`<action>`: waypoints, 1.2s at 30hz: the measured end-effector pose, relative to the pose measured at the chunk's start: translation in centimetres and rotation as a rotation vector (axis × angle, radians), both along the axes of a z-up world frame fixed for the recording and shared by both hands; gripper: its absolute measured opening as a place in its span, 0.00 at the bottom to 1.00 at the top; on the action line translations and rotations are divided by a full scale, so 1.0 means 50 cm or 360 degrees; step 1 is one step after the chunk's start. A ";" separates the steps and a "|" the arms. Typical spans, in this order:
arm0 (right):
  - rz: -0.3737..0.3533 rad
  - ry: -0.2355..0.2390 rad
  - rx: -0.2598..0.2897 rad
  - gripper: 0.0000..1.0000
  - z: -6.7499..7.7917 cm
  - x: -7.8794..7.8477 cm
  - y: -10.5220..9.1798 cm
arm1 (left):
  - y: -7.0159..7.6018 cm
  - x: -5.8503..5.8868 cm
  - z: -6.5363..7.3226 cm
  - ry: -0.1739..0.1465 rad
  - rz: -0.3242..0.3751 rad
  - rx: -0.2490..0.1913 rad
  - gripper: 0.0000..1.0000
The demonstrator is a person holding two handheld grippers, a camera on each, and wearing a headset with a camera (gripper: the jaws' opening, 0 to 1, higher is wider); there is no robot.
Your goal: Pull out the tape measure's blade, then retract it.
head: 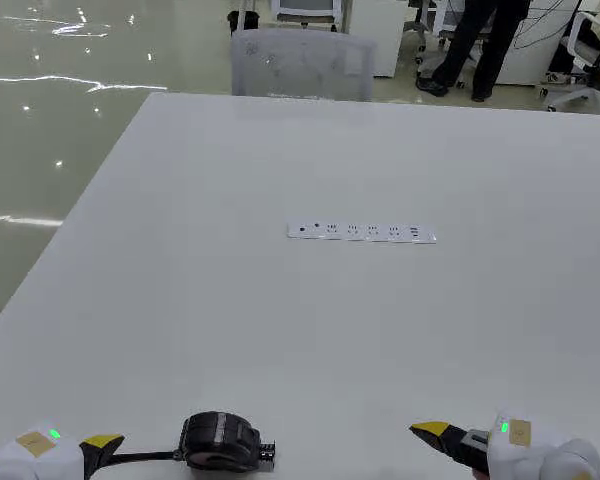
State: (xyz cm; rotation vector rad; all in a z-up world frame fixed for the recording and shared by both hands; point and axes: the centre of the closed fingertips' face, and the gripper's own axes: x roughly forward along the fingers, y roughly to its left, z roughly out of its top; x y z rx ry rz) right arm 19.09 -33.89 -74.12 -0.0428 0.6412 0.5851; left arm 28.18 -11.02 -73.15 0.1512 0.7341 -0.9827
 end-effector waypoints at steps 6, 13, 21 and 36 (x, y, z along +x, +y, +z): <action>-0.0059 0.0000 -0.0012 0.69 0.010 -0.021 -0.027 | 0.023 -0.001 -0.001 0.0031 -0.0025 0.0004 0.83; -0.0124 0.0004 -0.0012 0.73 0.013 -0.035 -0.046 | 0.047 -0.001 0.003 0.0021 -0.0038 -0.0017 0.88; -0.0157 0.0006 -0.0026 0.77 0.012 -0.055 -0.066 | 0.071 0.004 0.012 0.0006 -0.0057 -0.0037 0.91; -0.0193 0.0041 -0.0050 0.85 0.002 -0.095 -0.092 | 0.116 -0.002 -0.004 0.0021 -0.0060 0.0036 0.95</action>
